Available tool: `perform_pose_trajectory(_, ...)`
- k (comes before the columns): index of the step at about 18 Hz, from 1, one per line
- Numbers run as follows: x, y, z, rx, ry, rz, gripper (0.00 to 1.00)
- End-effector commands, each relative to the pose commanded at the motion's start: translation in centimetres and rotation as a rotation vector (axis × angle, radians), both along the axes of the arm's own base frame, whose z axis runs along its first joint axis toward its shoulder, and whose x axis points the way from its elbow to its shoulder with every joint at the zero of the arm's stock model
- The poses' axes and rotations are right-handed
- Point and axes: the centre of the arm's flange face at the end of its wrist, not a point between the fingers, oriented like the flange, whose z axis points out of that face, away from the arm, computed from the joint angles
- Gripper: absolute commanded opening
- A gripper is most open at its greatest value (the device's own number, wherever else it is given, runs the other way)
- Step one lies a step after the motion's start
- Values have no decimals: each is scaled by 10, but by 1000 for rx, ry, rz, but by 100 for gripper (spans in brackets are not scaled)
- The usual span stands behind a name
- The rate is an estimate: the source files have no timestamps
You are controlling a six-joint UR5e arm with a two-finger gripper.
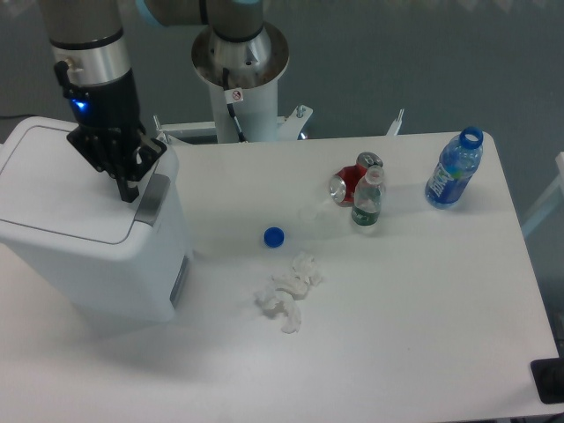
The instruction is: Close the trash can
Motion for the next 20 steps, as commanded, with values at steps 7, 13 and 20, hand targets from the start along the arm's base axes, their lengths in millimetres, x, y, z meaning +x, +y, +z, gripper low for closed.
perform_pose_trajectory(7, -98, -35, 1, 46, 24, 171, 100)
perform_pose_trajectory(13, -192, -39, -61, -42, 63, 96, 100)
perform_pose_trajectory(20, -260, -38, -132, -214, 82, 6, 100)
